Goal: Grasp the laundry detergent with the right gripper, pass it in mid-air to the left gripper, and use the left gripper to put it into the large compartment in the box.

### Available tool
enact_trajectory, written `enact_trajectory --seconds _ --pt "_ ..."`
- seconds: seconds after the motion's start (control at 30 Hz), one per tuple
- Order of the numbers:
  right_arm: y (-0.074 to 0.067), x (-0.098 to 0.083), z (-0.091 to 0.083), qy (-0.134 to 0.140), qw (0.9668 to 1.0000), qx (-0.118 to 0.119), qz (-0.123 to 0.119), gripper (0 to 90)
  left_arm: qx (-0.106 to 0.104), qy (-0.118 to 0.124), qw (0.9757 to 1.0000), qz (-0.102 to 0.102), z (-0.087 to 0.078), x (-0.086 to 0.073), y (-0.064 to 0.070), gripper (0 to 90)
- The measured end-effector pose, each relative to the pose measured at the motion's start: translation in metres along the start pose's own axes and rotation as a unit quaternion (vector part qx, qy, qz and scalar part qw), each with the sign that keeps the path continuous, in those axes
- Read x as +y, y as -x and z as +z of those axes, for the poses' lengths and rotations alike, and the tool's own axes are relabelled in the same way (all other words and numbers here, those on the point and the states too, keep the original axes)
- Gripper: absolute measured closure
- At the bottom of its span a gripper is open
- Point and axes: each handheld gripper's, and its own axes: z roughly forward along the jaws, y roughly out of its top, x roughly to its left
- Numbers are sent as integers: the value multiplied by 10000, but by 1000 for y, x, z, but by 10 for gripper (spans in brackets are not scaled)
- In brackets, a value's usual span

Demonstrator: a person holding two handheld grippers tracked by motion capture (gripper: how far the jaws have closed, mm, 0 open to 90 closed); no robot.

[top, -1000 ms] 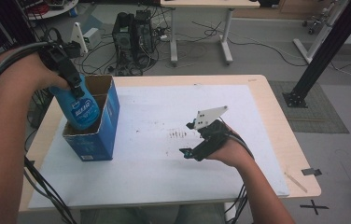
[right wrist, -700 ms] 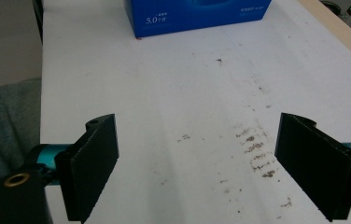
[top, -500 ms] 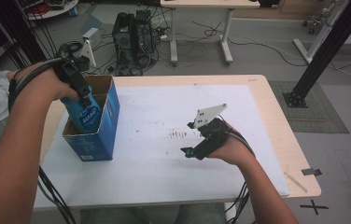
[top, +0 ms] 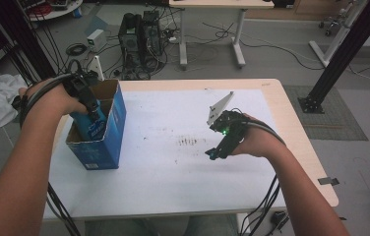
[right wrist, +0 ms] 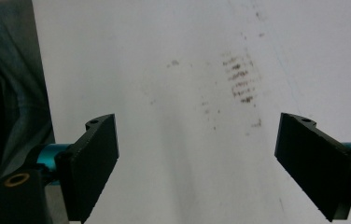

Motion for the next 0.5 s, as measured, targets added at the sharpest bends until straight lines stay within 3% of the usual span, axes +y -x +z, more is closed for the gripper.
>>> enact_trajectory --seconds 0.13,0.3,0.33,0.37,0.5 --pt "6 2 -6 -301 9995 -15 -49 127 18 59 10000 -9 8 2 1 388" --pt "11 1 -13 -313 9995 -25 -30 126 -29 -27 9998 173 15 4 2 388" --pt "12 1 -13 -318 9995 -23 -14 127 -19 76 10000 45 18 4 4 388" --pt "11 0 -14 -351 9994 -40 25 127 5 -45 9998 198 19 5 2 388" --pt "11 0 -13 -379 9993 -37 -27 127 80 -51 9996 266 26 6 4 388"
